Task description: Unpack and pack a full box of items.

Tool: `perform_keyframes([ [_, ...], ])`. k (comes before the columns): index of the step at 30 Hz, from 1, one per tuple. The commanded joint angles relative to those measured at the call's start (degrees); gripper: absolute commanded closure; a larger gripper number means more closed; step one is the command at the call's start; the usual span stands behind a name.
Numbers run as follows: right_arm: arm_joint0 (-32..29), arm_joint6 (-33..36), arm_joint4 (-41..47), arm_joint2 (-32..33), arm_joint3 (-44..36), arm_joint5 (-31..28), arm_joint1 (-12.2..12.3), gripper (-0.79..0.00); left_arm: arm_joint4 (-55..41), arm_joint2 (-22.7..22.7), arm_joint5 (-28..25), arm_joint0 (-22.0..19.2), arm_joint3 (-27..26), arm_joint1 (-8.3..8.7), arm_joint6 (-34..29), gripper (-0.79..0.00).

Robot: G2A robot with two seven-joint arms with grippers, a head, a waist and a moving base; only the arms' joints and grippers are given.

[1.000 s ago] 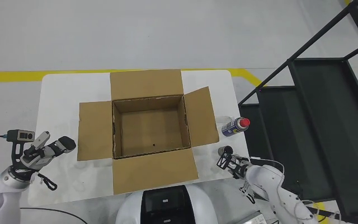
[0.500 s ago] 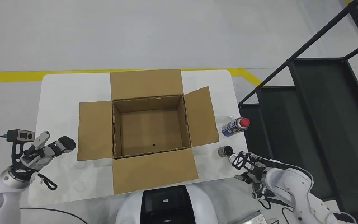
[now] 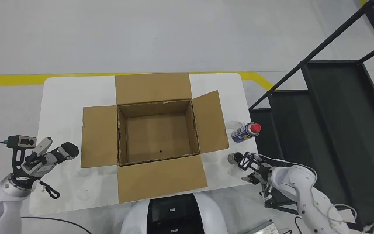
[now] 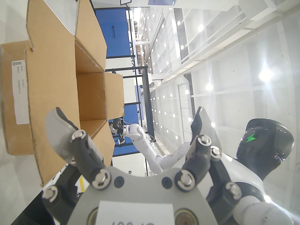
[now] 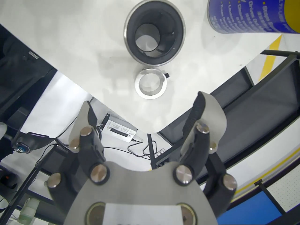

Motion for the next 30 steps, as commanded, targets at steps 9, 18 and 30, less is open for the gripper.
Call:
perform_keyframes([
  [9,4.57,-0.30,-0.59,-3.54,4.96,1.78,-0.39,-0.416,0.00,0.00,0.00,0.00,0.00,0.00,0.00,-0.785],
  [18,5.96,-0.22,-1.03,-4.59,7.69,4.59,-0.62,-0.357,0.00,0.00,0.00,0.00,0.00,0.00,0.00,-0.785],
  [30,8.39,-0.09,-0.19,-6.42,10.46,5.93,-0.98,-0.323,0.00,0.00,0.00,0.00,0.00,0.00,0.00,-0.785],
])
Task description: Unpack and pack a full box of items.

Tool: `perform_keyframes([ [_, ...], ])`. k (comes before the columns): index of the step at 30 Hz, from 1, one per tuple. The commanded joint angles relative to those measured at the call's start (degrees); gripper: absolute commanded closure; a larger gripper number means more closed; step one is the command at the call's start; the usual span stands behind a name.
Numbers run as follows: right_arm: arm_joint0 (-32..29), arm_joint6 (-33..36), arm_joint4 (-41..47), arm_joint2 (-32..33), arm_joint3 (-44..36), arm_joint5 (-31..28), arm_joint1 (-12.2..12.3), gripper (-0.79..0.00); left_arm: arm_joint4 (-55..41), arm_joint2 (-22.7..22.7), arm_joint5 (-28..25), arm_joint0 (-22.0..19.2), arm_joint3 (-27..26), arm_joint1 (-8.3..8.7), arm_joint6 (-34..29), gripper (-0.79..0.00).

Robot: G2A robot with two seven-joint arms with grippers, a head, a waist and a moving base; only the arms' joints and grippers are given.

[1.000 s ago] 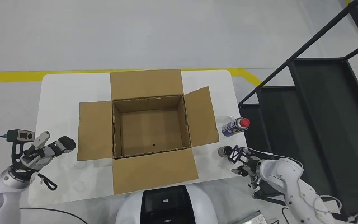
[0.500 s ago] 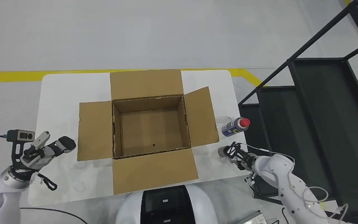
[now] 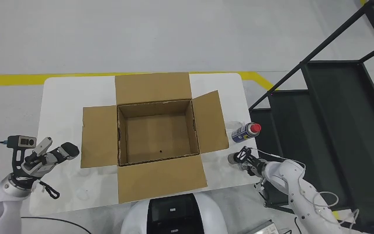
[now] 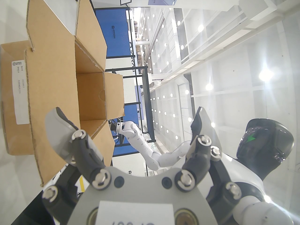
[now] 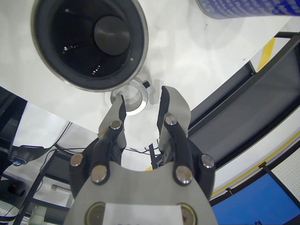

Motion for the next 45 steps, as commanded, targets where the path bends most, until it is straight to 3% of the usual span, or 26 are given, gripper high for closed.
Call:
perform_keyframes([
  [1,0.46,0.05,0.12,-0.47,0.61,0.05,-0.08,-0.323,0.00,0.00,0.00,0.00,0.00,0.00,0.00,-0.785],
  [5,1.49,0.21,0.22,-1.40,1.89,0.15,-0.22,-0.317,0.00,0.00,0.00,0.00,0.00,0.00,0.00,-0.785],
  [7,1.86,0.17,0.27,-1.68,2.46,0.25,-0.27,-0.268,0.00,0.00,0.00,0.00,0.00,0.00,0.00,-0.785],
  [9,2.15,0.14,0.33,-1.89,2.76,0.26,-0.31,-0.062,0.00,0.00,0.00,0.00,0.00,0.00,0.00,-0.785],
  [10,2.25,0.09,0.39,-1.94,2.79,0.24,-0.32,0.000,0.00,0.00,0.00,0.00,0.00,0.00,0.00,-0.785],
  [22,-0.92,0.83,-1.09,1.40,-3.77,-0.24,0.38,0.000,0.00,0.00,0.00,0.00,0.00,0.00,0.00,-0.785],
  [35,-11.88,5.04,-6.37,9.22,-26.21,-1.21,1.50,0.000,0.00,0.00,0.00,0.00,0.00,0.00,0.00,-0.785],
  [45,-13.31,7.37,-4.69,10.35,-38.48,-2.33,1.49,0.000,0.00,0.00,0.00,0.00,0.00,0.00,0.00,-0.785],
])
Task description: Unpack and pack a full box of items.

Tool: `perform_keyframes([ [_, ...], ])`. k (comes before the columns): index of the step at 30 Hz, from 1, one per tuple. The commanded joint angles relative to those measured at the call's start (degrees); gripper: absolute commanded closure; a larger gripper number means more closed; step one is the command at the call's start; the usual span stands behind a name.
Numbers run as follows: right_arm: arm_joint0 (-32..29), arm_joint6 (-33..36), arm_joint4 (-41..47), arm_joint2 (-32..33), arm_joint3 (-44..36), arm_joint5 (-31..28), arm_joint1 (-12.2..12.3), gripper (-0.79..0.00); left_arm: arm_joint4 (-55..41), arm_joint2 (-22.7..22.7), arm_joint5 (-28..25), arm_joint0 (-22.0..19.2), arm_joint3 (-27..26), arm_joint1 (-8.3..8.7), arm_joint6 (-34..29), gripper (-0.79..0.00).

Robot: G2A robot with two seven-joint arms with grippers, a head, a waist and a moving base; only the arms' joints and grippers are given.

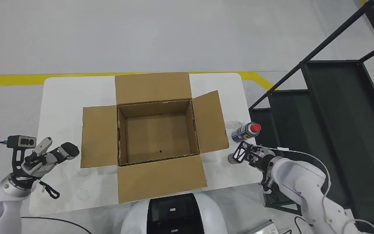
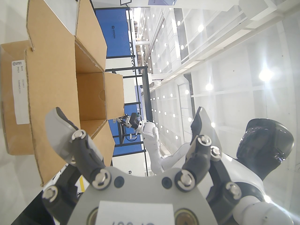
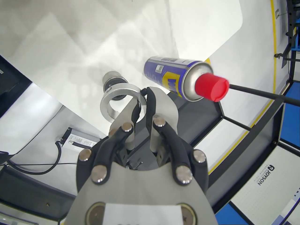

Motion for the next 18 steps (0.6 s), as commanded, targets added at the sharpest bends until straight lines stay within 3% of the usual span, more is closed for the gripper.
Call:
perform_keyframes([
  [1,0.17,0.99,0.54,-0.23,-2.11,0.31,-0.05,0.000,0.00,0.00,0.00,0.00,0.00,0.00,0.00,-0.785],
  [10,3.12,-0.80,-1.59,-2.17,-7.04,3.56,-0.34,0.000,0.00,0.00,0.00,0.00,0.00,0.00,0.00,-0.785],
  [18,11.10,-5.81,0.84,-10.65,-4.70,5.32,-1.14,0.000,0.00,0.00,0.00,0.00,0.00,0.00,0.00,-0.785],
])
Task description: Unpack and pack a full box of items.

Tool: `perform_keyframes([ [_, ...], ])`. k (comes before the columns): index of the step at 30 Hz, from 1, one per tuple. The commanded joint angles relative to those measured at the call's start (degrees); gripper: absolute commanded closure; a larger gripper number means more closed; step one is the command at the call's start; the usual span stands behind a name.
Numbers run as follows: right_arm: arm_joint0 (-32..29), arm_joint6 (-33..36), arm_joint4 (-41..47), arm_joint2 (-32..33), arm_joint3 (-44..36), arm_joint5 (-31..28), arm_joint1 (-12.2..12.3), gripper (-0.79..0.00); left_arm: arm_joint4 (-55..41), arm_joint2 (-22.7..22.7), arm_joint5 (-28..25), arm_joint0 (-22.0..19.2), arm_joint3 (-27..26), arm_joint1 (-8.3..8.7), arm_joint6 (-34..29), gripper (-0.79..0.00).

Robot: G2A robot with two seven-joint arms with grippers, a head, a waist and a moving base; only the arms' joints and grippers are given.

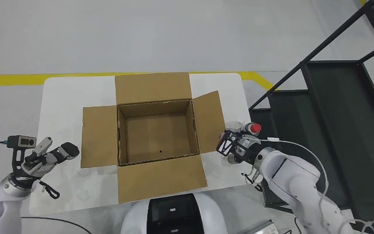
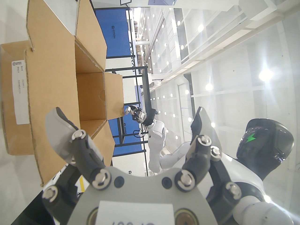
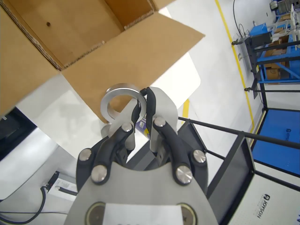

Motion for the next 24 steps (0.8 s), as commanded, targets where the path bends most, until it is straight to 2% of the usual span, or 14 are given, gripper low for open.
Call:
perform_keyframes([
  [1,2.83,-1.48,1.87,-2.79,1.58,0.69,-0.33,0.000,0.00,0.00,0.00,0.00,0.00,0.00,0.00,-0.785],
  [12,21.67,-2.51,3.62,-23.41,15.86,6.59,-3.95,0.000,0.00,0.00,0.00,0.00,0.00,0.00,0.00,-0.785],
  [19,27.56,-2.33,2.07,-30.99,22.08,8.49,-6.00,0.000,0.00,0.00,0.00,0.00,0.00,0.00,0.00,-0.785],
  [20,27.81,-2.18,1.78,-31.36,22.46,8.70,-6.14,-0.068,0.00,0.00,0.00,0.00,0.00,0.00,0.00,-0.785],
  [21,28.00,-1.98,1.38,-31.65,22.74,8.91,-6.26,-0.342,0.00,0.00,0.00,0.00,0.00,0.00,0.00,-0.785],
  [22,28.11,-1.74,0.96,-31.85,23.00,9.20,-6.35,-0.785,0.00,0.00,0.00,0.00,0.00,0.00,0.00,-0.785],
  [24,28.20,-1.31,0.34,-32.07,23.51,9.84,-6.52,-0.785,0.00,0.00,0.00,0.00,0.00,0.00,0.00,-0.785],
])
